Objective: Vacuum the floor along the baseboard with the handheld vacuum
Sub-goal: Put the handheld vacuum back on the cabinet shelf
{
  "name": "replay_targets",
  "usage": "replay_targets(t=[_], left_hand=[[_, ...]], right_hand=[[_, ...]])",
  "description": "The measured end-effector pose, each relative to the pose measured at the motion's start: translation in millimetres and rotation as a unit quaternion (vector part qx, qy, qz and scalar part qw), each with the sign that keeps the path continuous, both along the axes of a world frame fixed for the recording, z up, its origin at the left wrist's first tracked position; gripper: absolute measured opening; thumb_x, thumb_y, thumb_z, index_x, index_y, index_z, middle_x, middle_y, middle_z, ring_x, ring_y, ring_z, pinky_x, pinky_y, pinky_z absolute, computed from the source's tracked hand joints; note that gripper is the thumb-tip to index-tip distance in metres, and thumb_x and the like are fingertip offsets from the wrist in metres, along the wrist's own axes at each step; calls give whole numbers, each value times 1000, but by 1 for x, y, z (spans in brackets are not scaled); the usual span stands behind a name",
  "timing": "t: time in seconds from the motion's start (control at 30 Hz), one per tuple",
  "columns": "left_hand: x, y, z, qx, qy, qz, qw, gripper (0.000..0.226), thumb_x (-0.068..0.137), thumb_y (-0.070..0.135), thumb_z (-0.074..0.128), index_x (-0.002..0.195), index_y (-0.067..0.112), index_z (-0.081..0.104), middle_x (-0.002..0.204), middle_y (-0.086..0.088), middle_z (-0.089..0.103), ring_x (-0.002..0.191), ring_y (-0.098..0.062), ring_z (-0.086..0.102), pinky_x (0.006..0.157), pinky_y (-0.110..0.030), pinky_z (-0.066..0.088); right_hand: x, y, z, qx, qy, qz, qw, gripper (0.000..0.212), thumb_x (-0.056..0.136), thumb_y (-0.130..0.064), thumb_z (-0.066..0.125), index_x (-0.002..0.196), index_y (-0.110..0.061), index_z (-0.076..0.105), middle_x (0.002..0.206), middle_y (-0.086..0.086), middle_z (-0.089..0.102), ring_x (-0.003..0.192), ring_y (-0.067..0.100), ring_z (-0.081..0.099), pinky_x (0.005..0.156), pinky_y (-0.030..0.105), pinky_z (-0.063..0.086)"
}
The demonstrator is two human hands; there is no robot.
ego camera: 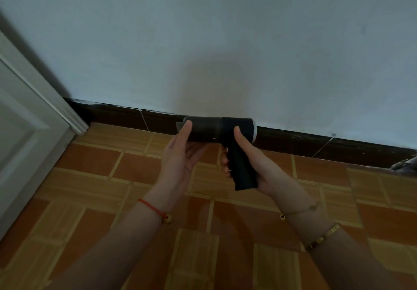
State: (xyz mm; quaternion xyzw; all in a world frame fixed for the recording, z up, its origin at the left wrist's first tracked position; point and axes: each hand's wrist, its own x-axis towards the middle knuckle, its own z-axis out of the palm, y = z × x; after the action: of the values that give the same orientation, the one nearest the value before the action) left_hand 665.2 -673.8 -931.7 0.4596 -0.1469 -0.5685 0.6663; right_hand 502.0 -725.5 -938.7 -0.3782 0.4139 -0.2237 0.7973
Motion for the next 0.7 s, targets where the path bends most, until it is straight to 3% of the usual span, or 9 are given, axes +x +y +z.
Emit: replay_targets(t=[0.23,0.37,0.7], left_hand=[[0,-17,-13,14,-8,14,1000,46,81,41,68,117,13,64,114,-14,72,105,-23,71,79,-28,59],[2,-34,-10,24,1,18,1000,45,79,43,69,114,15,65,111,-12,74,104,-22,72,79,-27,59],[-3,-45,101,26,29,22,999,51,81,44,66,121,14,62,115,-12,73,108,-21,70,85,-29,58]], right_hand=[[2,-17,-15,3,11,-8,1000,66,59,-71,76,83,-10,66,74,8,68,62,20,66,58,29,55],[0,-31,-9,-6,18,-8,1000,66,63,-69,74,90,-9,68,75,6,69,62,19,67,59,29,56],[1,-43,112,-16,31,-12,999,55,78,-62,64,96,-10,64,72,3,67,58,15,63,55,26,54]])
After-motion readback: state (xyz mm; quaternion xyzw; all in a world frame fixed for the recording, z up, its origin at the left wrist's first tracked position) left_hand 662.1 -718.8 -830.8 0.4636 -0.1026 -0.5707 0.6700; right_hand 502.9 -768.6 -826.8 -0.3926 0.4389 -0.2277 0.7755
